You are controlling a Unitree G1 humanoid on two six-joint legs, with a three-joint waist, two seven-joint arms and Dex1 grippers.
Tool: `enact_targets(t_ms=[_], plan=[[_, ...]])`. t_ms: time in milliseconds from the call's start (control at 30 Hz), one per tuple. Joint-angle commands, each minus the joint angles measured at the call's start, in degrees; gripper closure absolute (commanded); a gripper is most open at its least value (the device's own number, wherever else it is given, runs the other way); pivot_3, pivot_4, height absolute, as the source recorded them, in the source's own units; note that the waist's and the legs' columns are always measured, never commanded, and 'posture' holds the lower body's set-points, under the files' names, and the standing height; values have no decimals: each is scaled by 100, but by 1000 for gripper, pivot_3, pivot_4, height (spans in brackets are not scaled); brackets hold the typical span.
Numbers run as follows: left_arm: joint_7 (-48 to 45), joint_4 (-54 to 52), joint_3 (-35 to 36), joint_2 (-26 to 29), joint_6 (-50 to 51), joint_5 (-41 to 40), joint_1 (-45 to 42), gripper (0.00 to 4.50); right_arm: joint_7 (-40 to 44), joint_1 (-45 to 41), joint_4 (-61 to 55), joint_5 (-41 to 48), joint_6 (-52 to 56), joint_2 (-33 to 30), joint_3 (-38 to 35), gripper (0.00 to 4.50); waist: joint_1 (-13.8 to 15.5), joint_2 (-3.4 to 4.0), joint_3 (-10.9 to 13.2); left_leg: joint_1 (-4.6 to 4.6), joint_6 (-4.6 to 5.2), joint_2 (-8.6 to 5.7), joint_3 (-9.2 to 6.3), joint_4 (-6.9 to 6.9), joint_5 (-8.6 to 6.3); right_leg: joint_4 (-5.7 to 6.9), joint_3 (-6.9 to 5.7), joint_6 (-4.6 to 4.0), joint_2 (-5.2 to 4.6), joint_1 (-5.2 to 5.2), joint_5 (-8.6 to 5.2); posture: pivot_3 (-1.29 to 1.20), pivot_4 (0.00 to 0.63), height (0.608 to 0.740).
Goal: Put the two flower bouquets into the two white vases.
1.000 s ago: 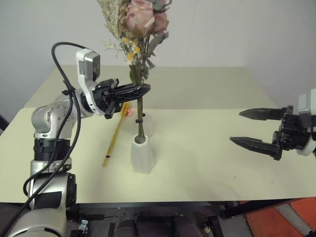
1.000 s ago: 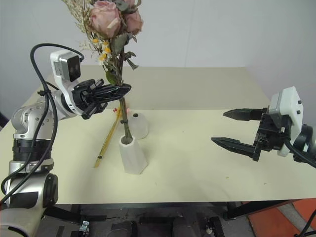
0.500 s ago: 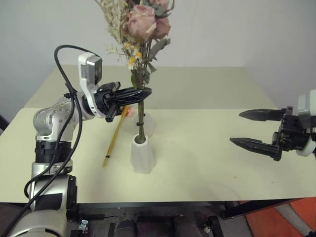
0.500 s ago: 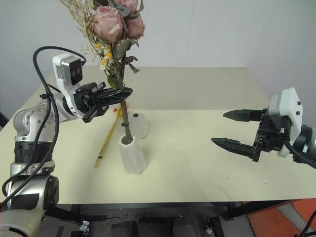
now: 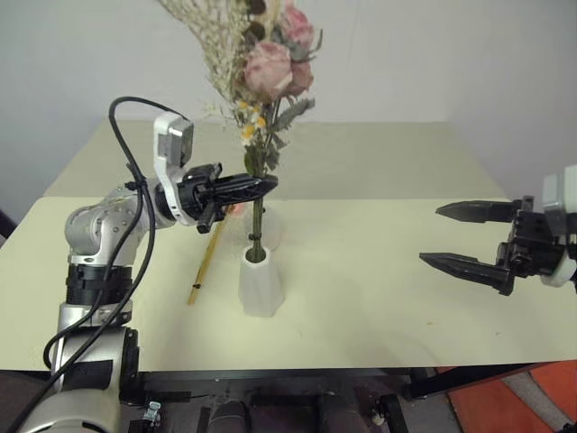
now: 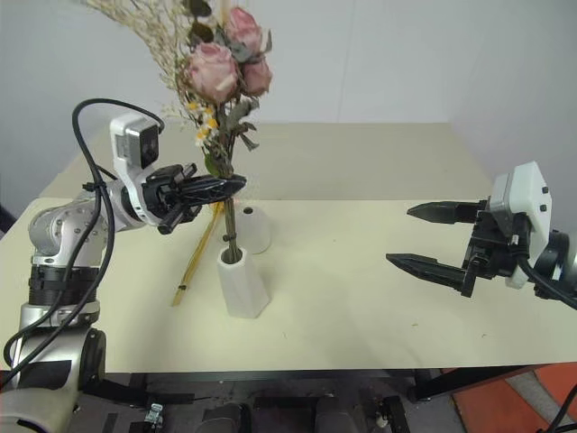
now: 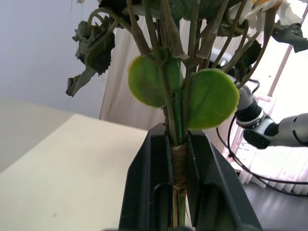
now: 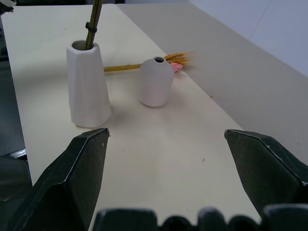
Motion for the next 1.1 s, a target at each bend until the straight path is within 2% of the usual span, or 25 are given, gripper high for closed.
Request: enact_targets(t_ms=[33,233,433,500,900,1100], plan=[[-115,-280,-8,80,-151,28,47,4386,-5,-4,-110,113,-51,12,-203,0,-3,0,0,0,0,0,0,0,0,0,0,0,0,0,0,0,150,740],[-101,-487,83,188,-9,-98,227,2478,26,-9,-75,78,-86,13,-174,0,-4,0,0,0,0,1,0,0,0,-1,0,0,0,0,0,0,150,740],[-16,-817,363,570,233,-318,578,497,74,-48,-12,32,-135,28,-70,0,-19,0,0,1,0,2,0,-2,0,0,0,0,1,-1,0,0,150,740],[48,-969,435,664,327,-420,725,69,93,-59,6,17,-145,34,-51,0,-15,0,0,1,0,2,0,-2,0,-1,0,0,0,-1,0,0,150,740],[443,-1598,561,809,498,-681,1310,69,127,-137,74,-13,-160,16,17,0,6,0,0,1,0,2,0,-2,0,-3,-1,-3,0,-1,-2,0,150,740],[99,-2042,153,1263,170,-202,1866,69,116,-135,63,-19,-144,10,16,0,-44,1,0,2,0,3,1,-9,0,-4,1,-4,1,-3,-3,0,150,740]])
